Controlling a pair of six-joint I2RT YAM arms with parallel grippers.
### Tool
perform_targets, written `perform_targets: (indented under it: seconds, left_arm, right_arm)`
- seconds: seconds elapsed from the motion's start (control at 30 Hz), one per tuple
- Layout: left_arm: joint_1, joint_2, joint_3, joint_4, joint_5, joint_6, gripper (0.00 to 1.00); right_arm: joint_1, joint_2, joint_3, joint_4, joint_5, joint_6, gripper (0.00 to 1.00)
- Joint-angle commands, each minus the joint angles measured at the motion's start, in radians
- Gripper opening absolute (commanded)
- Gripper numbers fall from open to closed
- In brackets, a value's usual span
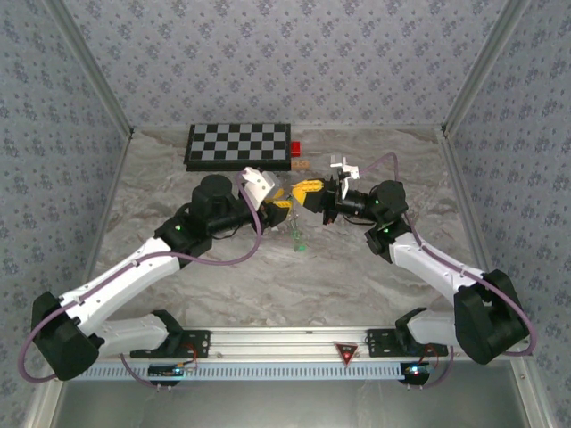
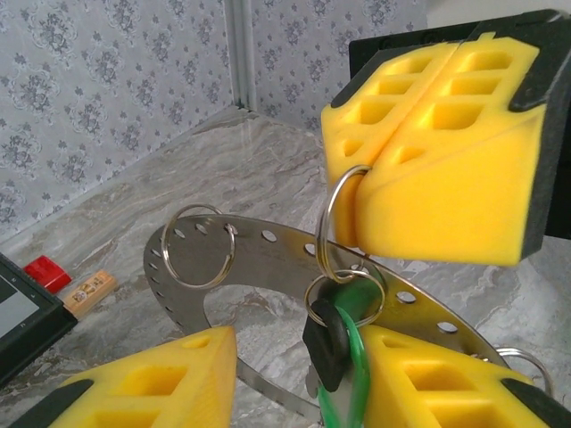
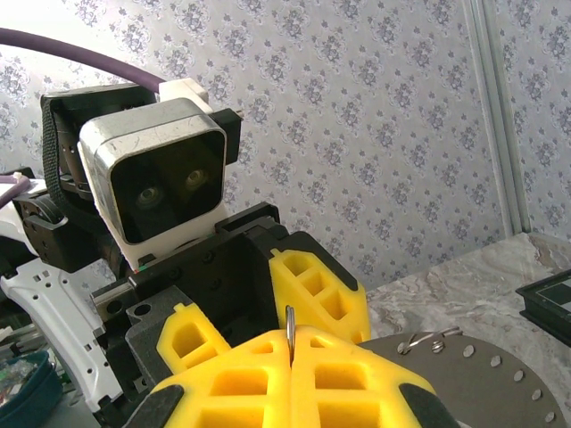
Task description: Put the keys on the keyring
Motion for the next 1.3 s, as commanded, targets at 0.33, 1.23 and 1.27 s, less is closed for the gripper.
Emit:
perform_targets:
  seconds: [0.33,1.23,1.27]
  left_arm:
    - [-0.003,0.019,0.011,0.063,0.021,0.023,0.27]
    - [0.000,-0.021,0.069,-0.080,0.010,0.076,0.00]
    - [0.001,-0.019,0.078,-0.093,0.011,0.078,0.00]
  right_arm:
    - [0.009,-0.005,0.001,0.054,-0.013,0.018,0.00]
    - [-0.035,-0.014,-0.032,0.014,-0.005,-0.012,0.00]
    - [-0.033,-0.014,-0.033,0.009,-0.008,-0.017,0.00]
